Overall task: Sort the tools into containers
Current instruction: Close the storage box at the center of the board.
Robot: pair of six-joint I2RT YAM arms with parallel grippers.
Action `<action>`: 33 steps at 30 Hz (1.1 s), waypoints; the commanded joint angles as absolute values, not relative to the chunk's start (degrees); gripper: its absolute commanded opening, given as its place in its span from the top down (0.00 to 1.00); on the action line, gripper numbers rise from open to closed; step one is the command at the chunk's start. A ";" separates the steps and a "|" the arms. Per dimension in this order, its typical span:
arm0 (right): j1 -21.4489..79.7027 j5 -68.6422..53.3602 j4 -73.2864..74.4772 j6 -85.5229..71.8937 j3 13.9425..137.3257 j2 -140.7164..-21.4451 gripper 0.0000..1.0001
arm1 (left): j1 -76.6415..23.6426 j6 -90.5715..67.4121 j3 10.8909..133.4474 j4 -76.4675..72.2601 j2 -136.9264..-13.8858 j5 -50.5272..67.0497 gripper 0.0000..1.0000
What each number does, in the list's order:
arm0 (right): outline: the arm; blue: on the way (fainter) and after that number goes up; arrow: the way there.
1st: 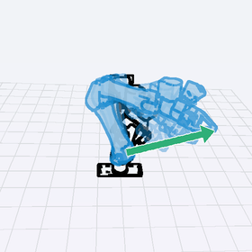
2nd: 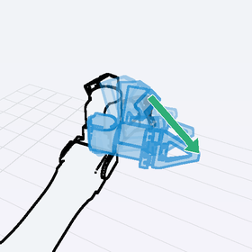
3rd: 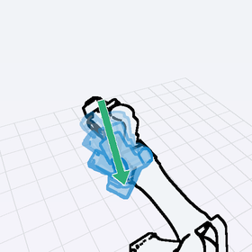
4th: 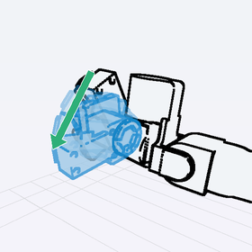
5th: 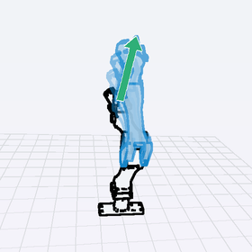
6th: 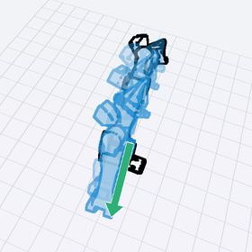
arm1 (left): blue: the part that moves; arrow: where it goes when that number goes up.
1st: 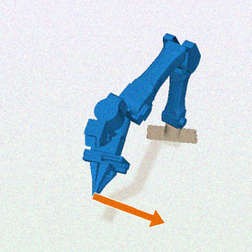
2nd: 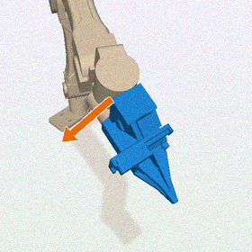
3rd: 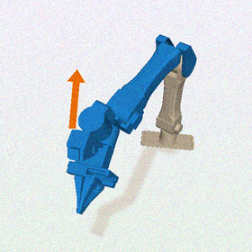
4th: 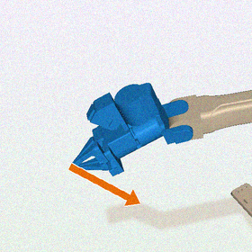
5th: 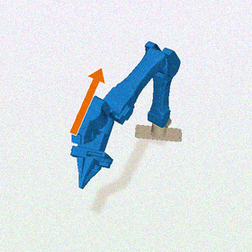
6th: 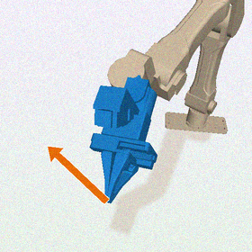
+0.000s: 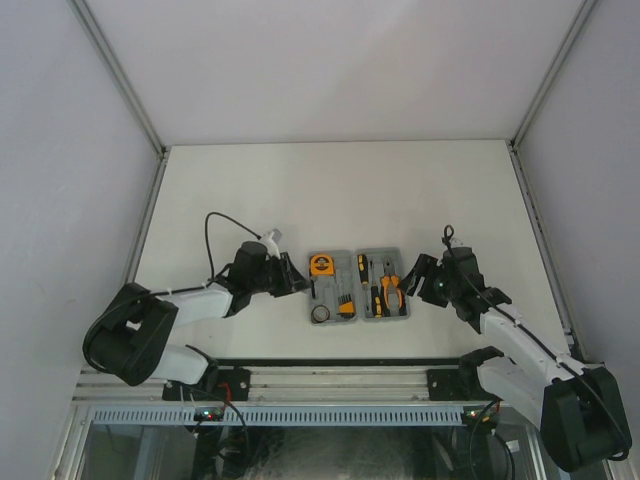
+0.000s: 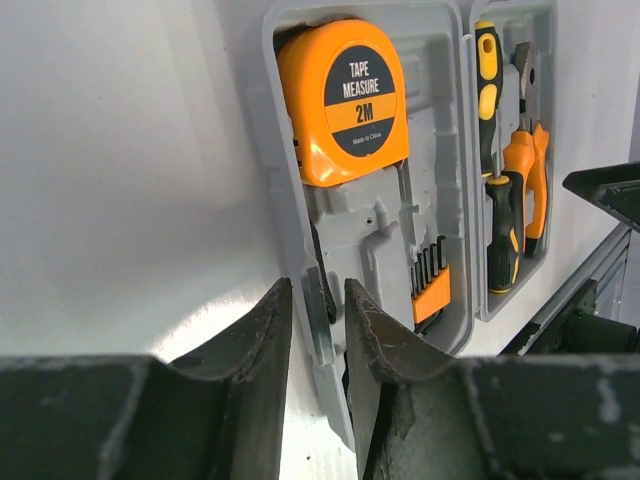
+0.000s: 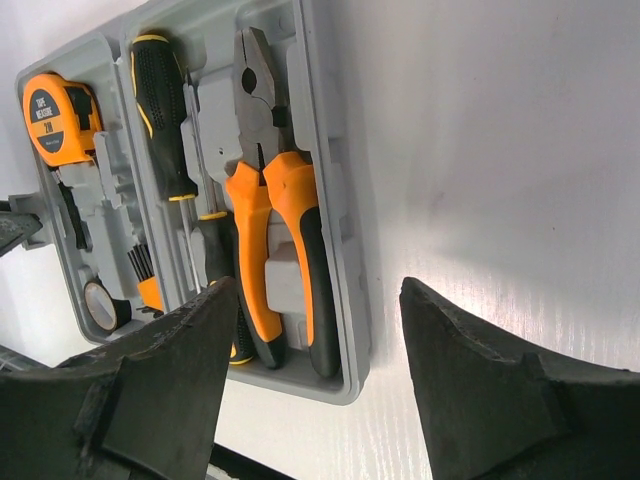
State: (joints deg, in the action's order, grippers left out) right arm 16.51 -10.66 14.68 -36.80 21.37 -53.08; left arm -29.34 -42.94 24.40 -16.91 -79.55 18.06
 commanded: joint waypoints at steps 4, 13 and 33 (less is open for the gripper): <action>15.99 -10.94 12.11 -35.84 21.53 -52.56 0.35 | -29.53 -43.77 22.45 -20.30 -78.44 19.57 0.68; 15.91 -11.00 11.53 -35.60 21.36 -53.76 0.35 | -29.40 -43.35 22.32 -19.56 -77.82 19.42 0.68; 15.76 -11.18 9.10 -36.20 21.18 -54.48 0.30 | -29.09 -42.80 21.40 -18.72 -76.20 18.94 1.00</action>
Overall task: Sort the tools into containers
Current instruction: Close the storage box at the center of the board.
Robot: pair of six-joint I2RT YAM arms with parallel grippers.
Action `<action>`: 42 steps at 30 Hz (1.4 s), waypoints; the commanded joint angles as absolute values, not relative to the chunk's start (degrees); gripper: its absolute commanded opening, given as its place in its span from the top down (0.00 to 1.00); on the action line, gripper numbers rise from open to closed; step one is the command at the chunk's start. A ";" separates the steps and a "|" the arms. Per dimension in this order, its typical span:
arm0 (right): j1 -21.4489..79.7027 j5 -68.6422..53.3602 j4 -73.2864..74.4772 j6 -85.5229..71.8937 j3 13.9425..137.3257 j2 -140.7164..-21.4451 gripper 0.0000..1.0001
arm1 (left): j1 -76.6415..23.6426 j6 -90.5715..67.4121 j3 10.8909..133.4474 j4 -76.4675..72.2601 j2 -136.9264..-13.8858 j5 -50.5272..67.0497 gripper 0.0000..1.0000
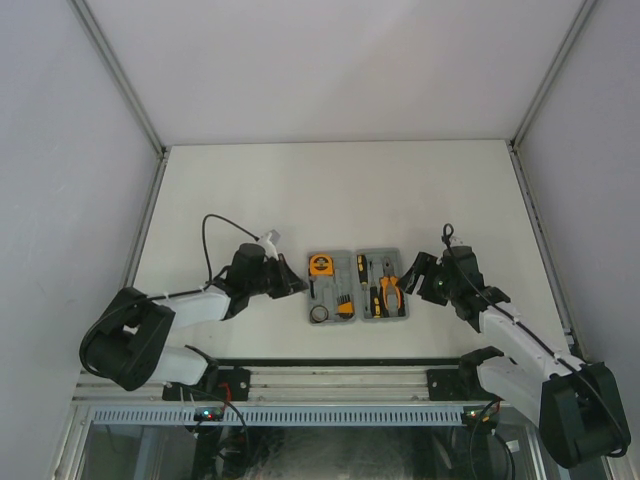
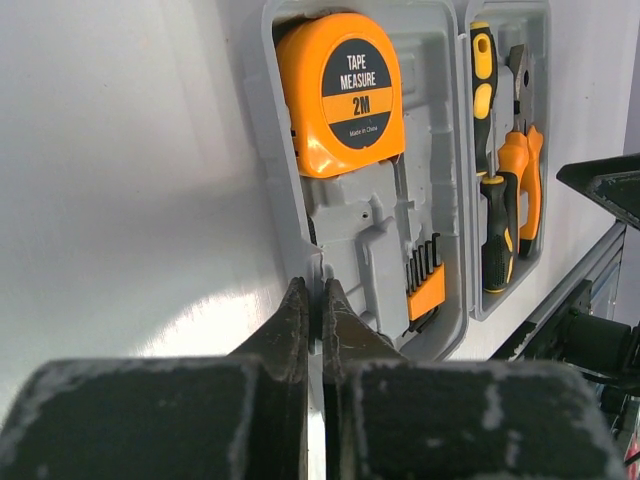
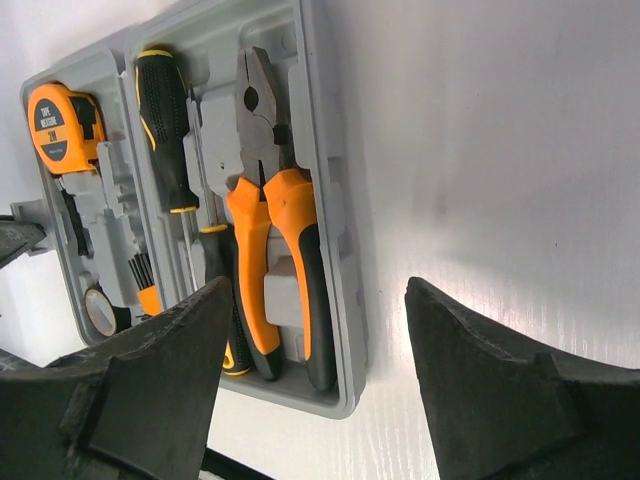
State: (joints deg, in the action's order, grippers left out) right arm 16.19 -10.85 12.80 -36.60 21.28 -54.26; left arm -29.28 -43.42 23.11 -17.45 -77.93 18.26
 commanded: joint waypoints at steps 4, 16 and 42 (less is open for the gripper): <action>15.56 -12.03 8.58 -36.37 21.18 -55.48 0.31 | -29.09 -42.65 21.20 -18.96 -76.12 19.07 1.00; 15.56 -12.48 8.70 -36.05 21.17 -55.69 0.30 | -28.13 -42.89 20.31 -19.09 -73.36 20.65 0.77; 15.56 -12.93 8.30 -36.01 21.09 -56.52 0.31 | -25.66 -40.85 20.25 -19.50 -76.74 24.32 0.77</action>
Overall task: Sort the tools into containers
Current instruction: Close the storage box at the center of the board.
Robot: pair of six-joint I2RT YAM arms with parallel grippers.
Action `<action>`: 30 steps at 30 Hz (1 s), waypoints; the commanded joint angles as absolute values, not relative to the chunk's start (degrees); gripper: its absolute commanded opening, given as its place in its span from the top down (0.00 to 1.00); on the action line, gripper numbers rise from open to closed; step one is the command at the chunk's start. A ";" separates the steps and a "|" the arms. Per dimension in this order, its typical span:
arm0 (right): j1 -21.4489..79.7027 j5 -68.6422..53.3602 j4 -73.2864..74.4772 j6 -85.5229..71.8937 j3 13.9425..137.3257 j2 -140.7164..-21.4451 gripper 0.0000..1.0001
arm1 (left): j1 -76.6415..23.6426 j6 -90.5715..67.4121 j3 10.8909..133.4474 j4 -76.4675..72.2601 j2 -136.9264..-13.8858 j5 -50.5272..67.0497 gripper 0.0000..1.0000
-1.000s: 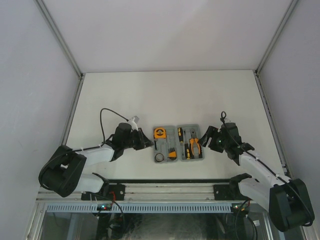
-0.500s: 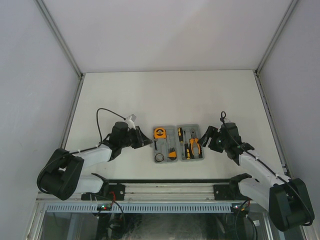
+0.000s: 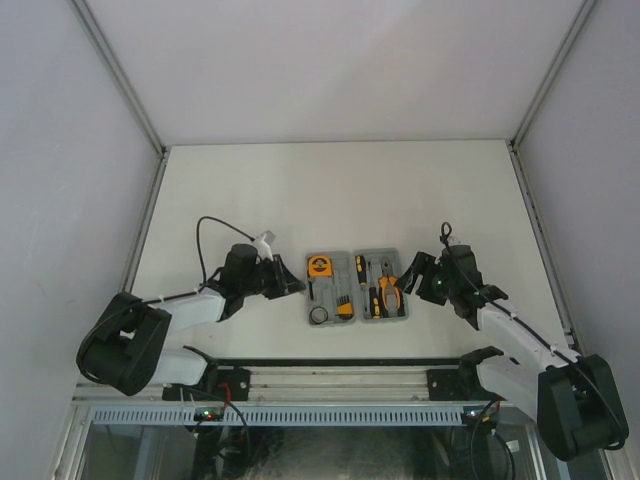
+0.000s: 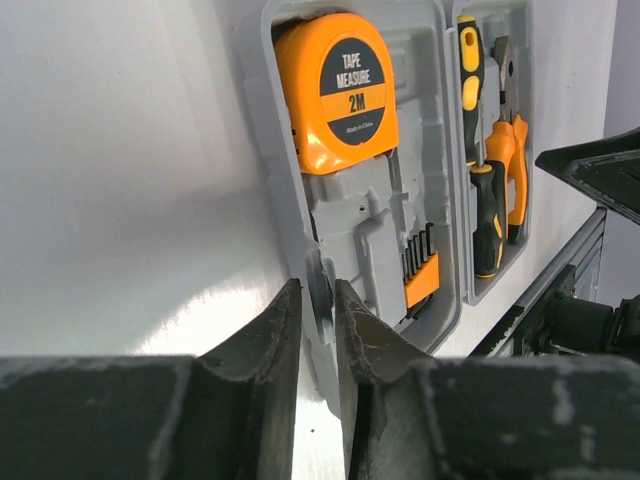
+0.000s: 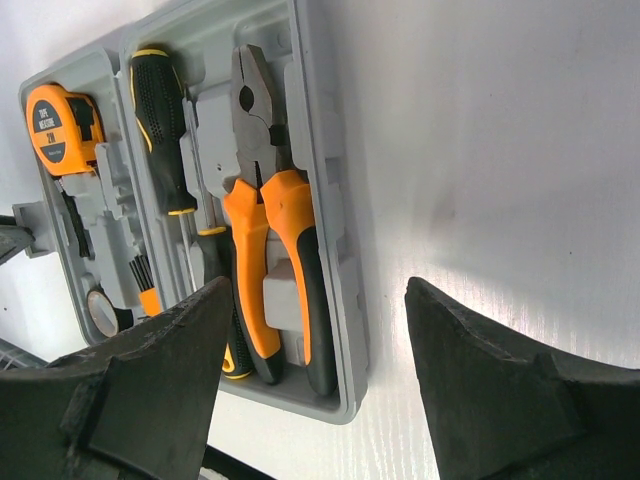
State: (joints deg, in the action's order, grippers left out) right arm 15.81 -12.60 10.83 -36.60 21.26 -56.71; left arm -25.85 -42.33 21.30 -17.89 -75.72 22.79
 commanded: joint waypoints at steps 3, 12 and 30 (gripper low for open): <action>15.56 -12.69 8.44 -35.97 20.95 -56.36 0.31 | -25.66 -40.93 20.39 -19.70 -77.11 24.37 0.86; 15.32 -14.18 4.94 -37.52 19.90 -55.76 0.26 | -25.66 -40.96 19.53 -19.92 -76.90 23.07 1.00; 10.64 -26.63 -5.17 -35.36 20.96 -67.98 0.37 | -25.66 -41.75 17.39 -22.94 -79.10 22.86 1.00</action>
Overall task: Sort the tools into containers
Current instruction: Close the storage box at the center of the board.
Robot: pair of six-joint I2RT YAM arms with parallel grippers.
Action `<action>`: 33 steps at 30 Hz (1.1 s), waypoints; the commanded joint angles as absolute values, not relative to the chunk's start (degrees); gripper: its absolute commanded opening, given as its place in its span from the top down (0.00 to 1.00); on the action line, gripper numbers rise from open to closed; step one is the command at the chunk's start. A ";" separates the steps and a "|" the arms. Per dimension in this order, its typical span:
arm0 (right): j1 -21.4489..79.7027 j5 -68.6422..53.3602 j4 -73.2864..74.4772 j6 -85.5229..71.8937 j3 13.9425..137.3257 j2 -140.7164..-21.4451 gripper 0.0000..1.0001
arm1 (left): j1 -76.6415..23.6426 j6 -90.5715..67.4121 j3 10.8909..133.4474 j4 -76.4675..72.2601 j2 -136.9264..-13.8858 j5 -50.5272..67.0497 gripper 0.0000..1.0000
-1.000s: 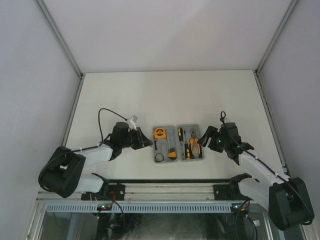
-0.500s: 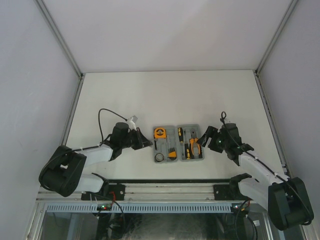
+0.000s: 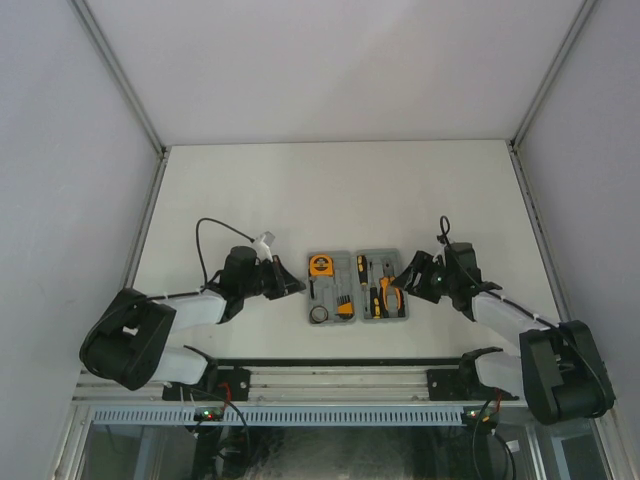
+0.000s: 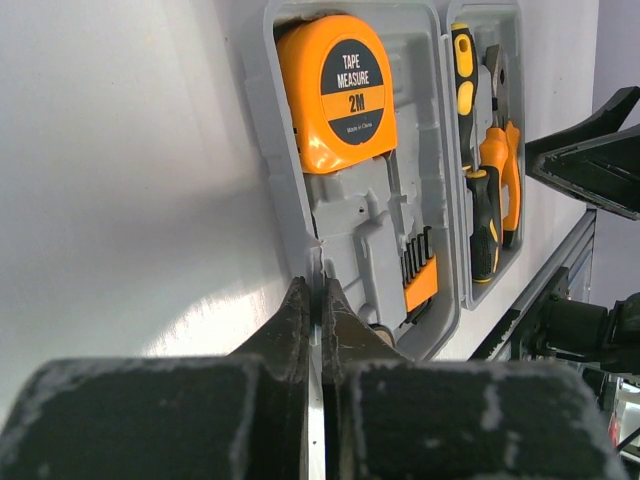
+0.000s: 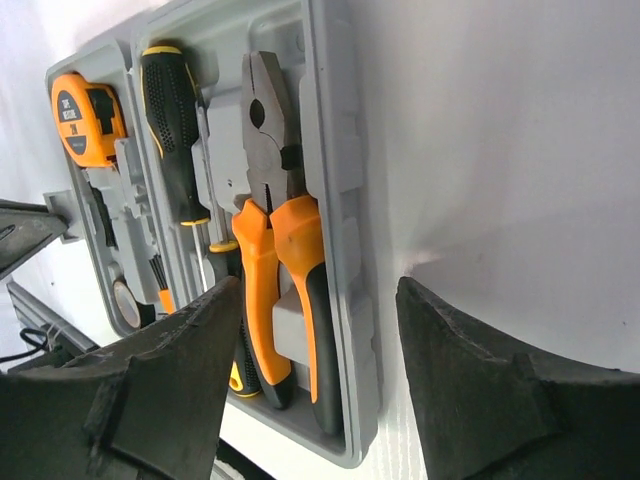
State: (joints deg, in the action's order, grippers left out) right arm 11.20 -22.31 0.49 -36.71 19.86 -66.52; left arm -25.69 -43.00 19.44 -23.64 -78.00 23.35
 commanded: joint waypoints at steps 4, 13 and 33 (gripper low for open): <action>10.63 -28.62 -6.13 -35.15 20.98 -68.69 0.42 | -25.66 -41.88 17.01 -23.01 -78.32 22.47 1.00; 10.63 -32.37 -7.31 -34.52 20.98 -66.45 0.50 | -25.66 -42.01 16.74 -22.98 -77.69 22.41 1.00; 13.74 -41.29 -6.76 -35.44 23.21 -61.79 0.60 | -25.75 -42.54 16.96 -24.30 -78.63 23.15 1.00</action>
